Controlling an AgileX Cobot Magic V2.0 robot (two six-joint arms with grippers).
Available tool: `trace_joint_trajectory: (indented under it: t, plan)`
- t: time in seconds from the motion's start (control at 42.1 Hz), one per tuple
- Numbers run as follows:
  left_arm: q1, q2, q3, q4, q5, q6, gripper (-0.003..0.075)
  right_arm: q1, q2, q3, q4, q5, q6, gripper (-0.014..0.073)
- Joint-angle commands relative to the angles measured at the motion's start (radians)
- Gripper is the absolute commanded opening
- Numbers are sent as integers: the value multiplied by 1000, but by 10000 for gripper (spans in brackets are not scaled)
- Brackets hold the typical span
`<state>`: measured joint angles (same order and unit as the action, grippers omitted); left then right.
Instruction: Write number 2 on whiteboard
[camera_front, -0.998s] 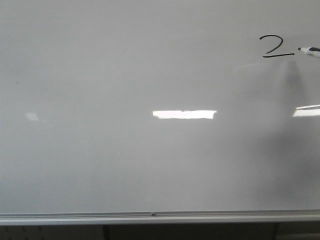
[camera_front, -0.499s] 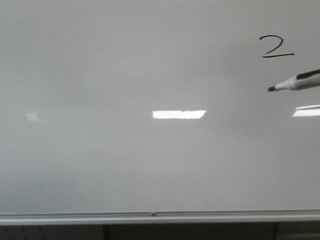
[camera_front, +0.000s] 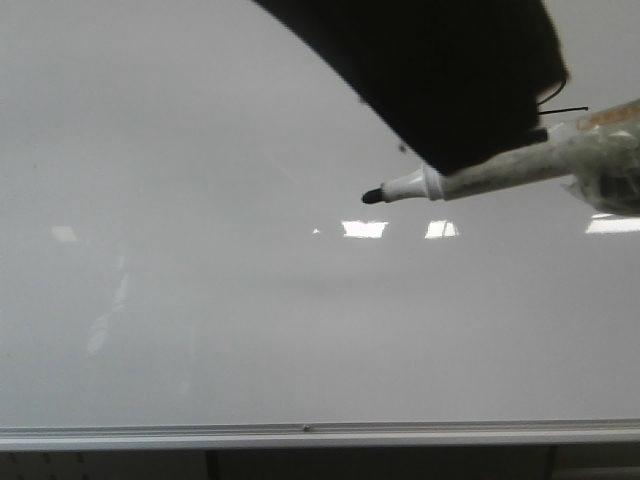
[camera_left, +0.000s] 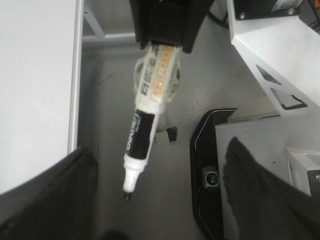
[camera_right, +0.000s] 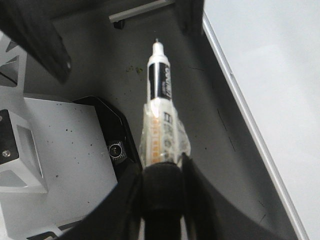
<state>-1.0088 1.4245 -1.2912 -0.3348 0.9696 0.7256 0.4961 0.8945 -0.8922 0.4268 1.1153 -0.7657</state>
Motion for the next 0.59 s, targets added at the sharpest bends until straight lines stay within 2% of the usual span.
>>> trace_joint_trajectory:
  t: [0.0, 0.333, 0.428, 0.57]
  plan:
    - [-12, 5, -38, -24, -60, 2, 512, 1, -11, -35, 43, -28, -16, 15]
    - [-12, 65, -38, -2, -84, 6, 498, 1, -11, -35, 43, -28, -16, 15]
    - [-12, 71, -38, 0, -84, 6, 418, 1, -11, -35, 43, -27, -16, 15]
    - [-12, 76, -38, 0, -84, 6, 228, 1, -11, -35, 43, -27, -16, 15]
